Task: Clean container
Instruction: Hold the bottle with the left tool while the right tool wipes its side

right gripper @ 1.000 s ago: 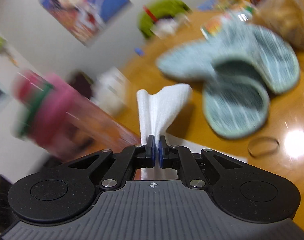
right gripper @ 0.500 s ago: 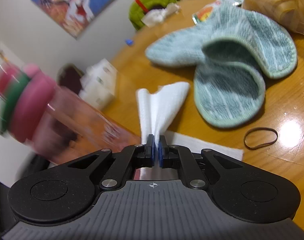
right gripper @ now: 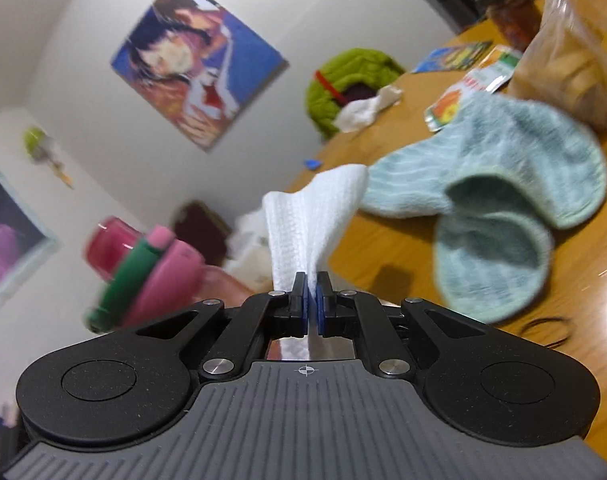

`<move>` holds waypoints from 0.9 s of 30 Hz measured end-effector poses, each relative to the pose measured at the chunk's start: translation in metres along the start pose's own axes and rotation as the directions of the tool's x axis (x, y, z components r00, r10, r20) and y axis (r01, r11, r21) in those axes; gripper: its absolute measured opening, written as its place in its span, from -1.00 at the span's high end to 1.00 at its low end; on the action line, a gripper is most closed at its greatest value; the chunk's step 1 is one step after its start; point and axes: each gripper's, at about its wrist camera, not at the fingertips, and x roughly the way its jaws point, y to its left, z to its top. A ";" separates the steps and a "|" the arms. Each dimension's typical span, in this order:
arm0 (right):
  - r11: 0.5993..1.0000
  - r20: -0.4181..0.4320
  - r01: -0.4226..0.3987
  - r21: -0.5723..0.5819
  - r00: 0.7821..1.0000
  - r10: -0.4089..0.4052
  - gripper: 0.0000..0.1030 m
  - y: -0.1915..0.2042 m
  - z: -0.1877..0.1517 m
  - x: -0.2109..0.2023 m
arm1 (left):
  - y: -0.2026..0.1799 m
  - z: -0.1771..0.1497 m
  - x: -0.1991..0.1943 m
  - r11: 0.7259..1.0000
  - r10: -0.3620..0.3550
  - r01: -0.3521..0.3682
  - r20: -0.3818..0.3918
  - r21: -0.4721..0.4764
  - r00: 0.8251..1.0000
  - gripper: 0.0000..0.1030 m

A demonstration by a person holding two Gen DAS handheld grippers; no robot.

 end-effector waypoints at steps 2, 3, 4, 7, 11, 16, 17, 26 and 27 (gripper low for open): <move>0.999 -0.015 -0.041 0.024 0.999 0.042 0.81 -0.001 0.001 0.001 | 0.002 -0.001 0.004 1.000 0.005 -0.005 0.009 0.004 1.000 -0.33; 1.000 -0.023 -0.027 0.014 0.999 0.027 0.81 -0.001 0.001 0.000 | 0.004 -0.001 0.007 1.000 0.010 -0.010 0.015 0.002 1.000 -0.34; 1.000 -0.032 -0.015 0.006 0.999 0.015 0.81 0.000 0.001 0.000 | 0.006 -0.001 0.011 1.000 0.018 -0.018 0.021 -0.001 1.000 -0.35; 1.000 -0.062 -0.005 0.006 0.998 0.006 0.81 0.000 0.002 -0.007 | 0.012 0.000 0.025 0.999 0.040 -0.040 0.036 -0.005 0.999 -0.36; 0.998 -0.135 0.008 -0.061 0.991 -0.016 0.81 0.005 0.000 -0.020 | 0.020 0.002 0.039 0.999 0.026 -0.024 0.042 -0.041 0.999 -0.47; 0.995 -0.148 0.048 -0.089 0.987 -0.061 0.80 0.008 -0.005 -0.018 | 0.022 0.002 0.043 0.999 0.036 -0.035 0.048 -0.036 0.998 -0.45; 0.996 -0.139 0.046 -0.077 0.989 -0.056 0.80 0.007 -0.005 -0.018 | 0.023 0.002 0.044 0.999 0.036 -0.034 0.048 -0.035 0.998 -0.45; 0.977 0.034 -0.203 0.071 0.979 0.201 0.79 -0.002 0.002 -0.042 | 0.020 0.002 0.049 1.000 0.018 -0.017 0.056 -0.012 0.998 -0.45; 0.982 0.024 -0.174 0.073 0.985 0.173 0.79 -0.004 0.001 -0.039 | 0.021 0.002 0.050 1.000 0.017 -0.016 0.057 -0.014 0.998 -0.45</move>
